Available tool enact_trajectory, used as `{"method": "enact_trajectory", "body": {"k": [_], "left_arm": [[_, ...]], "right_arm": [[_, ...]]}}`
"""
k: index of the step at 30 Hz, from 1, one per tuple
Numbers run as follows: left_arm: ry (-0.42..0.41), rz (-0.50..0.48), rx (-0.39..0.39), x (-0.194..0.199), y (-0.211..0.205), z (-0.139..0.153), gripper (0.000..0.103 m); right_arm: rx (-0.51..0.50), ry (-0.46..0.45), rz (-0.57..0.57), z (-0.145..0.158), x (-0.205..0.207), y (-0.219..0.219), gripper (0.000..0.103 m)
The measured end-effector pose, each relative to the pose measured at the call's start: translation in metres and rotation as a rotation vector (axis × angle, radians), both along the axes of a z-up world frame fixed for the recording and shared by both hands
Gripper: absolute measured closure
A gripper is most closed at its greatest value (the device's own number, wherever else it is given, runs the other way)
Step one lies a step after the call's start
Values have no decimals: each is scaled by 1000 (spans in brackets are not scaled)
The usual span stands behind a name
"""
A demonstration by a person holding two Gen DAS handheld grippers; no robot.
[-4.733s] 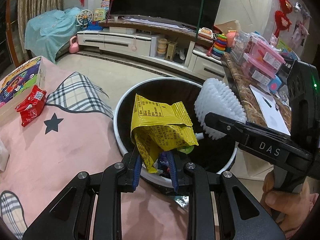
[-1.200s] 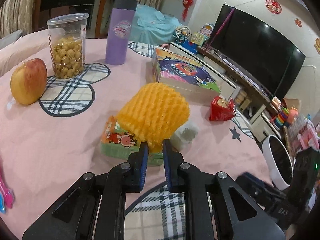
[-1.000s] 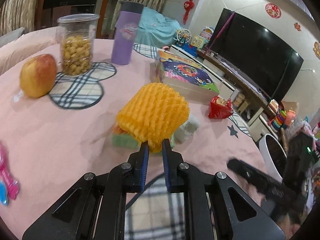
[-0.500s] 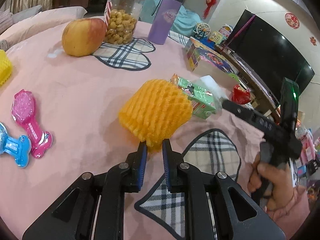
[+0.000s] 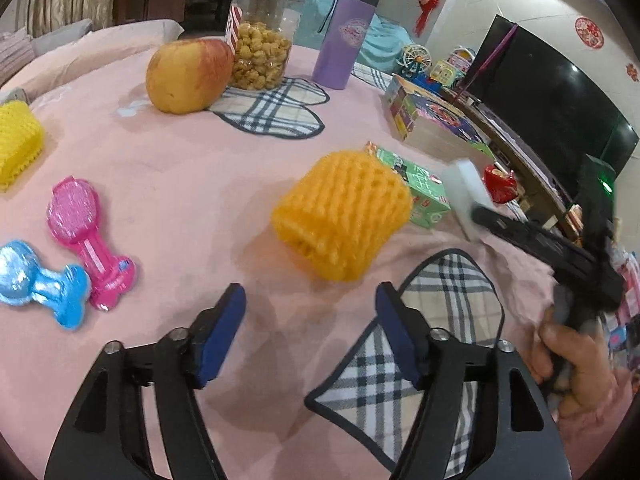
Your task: Collect trash
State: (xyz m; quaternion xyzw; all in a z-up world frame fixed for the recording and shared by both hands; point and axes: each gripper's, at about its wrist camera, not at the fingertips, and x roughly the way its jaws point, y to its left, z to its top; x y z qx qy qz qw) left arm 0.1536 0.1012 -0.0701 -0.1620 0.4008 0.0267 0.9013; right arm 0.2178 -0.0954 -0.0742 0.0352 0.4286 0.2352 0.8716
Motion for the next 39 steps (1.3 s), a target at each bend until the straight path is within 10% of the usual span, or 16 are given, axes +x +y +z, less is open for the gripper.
{"method": "enact_trajectory", "body": {"k": [16,22,24,39], "left_arm": [[-40,-53,78,43,2,0,29],[-48,-92,85,39,-9,2,63],[-46,-97,72,35,-12,2,69],[-78,-243,37,10,-94,20,76]], "right_arm": [[-29,-27,-26,2,-43,-13,28],[-81,-32,8,-3,-38,-5,31],[-85,-29,3,-3,-39,-5,50],[56,-56,-97,28,-89,-64,50]]}}
